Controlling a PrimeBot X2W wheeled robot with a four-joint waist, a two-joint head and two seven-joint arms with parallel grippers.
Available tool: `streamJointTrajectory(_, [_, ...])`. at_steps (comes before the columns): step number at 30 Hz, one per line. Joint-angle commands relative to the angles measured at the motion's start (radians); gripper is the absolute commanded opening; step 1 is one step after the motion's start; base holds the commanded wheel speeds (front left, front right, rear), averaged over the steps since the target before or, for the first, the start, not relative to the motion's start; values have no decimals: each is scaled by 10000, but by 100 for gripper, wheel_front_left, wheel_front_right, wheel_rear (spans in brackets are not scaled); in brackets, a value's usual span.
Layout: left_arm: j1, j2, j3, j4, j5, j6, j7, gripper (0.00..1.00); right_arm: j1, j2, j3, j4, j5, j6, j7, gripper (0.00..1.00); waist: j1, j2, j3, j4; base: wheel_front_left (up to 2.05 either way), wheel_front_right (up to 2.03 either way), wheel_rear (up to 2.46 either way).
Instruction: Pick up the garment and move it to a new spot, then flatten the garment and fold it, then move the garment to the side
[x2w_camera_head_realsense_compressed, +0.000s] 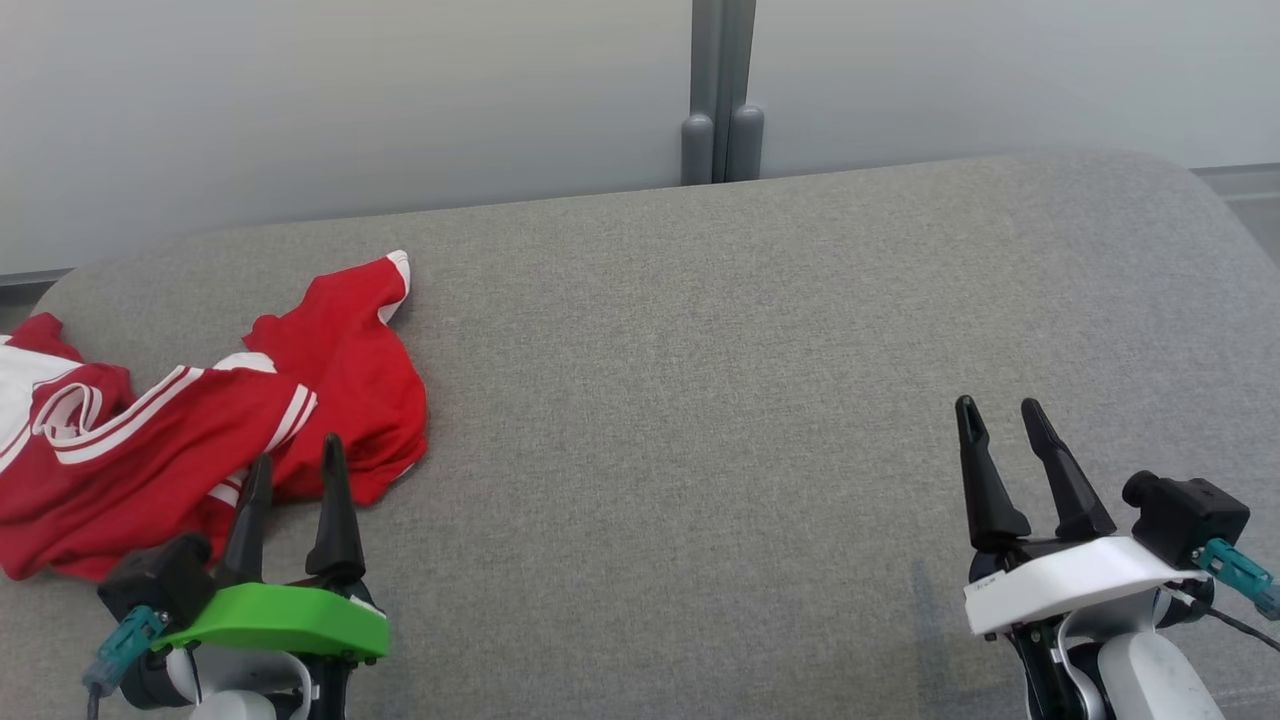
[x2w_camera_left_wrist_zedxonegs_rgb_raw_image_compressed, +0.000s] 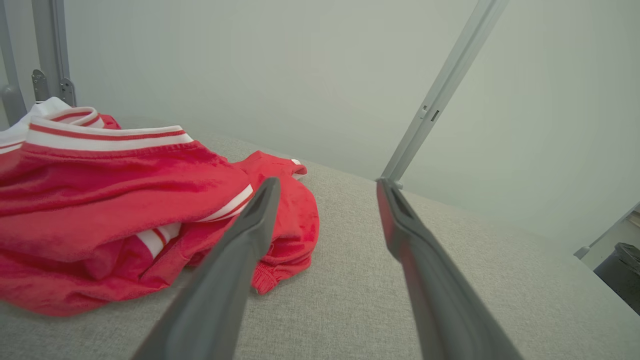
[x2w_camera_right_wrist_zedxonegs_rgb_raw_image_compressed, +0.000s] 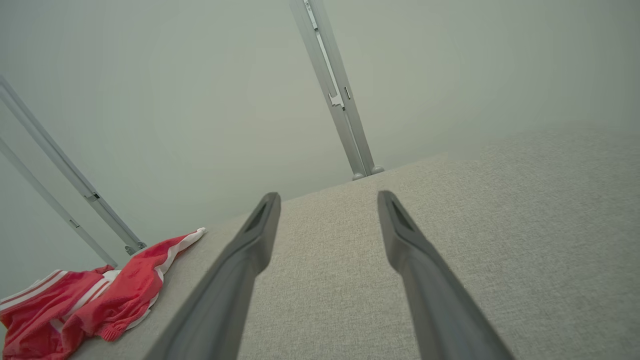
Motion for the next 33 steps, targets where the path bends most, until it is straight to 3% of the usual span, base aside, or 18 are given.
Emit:
streamJointTrajectory(1, [-9,80,-35,-127,268,37,-93,100,22,-35,21,-82,-278,5,-86,100,0,0,-4,2,0,0,0])
streamJointTrajectory(33, [219,93,-532,-254,2594,95,-925,100,89,-25,12,-347,-2933,5,-623,100,0,0,-26,37,0,0,0])
